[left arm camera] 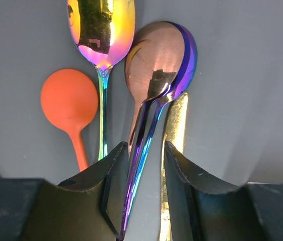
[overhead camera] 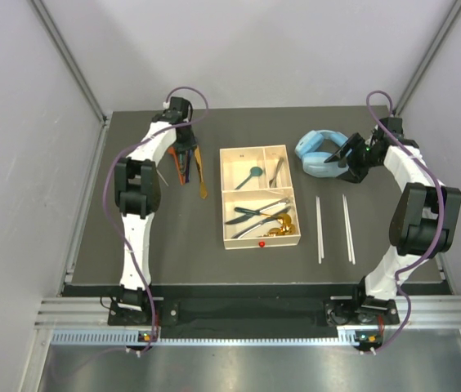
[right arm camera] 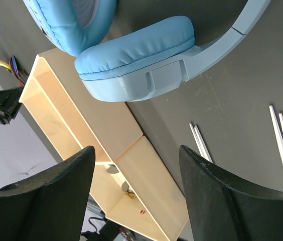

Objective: Sort the eating utensils into containers
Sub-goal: Pick up the spoon from the center of the board.

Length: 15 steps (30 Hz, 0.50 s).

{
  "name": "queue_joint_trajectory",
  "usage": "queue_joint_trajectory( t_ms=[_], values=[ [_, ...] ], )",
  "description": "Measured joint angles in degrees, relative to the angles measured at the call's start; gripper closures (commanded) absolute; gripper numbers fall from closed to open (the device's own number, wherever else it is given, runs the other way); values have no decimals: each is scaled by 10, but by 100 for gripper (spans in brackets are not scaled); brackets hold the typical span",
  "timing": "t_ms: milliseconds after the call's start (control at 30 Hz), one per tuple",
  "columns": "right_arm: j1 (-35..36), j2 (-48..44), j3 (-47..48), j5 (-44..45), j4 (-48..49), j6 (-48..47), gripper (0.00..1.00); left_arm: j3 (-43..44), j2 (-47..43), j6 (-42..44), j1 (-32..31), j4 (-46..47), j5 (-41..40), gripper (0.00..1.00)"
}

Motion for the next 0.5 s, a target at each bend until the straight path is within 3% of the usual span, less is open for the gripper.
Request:
queue_joint_trajectory(
  t_ms=[500],
  values=[
    [0,0,5,0,-9,-1,32,2,21,2,1,1,-10,63]
  ],
)
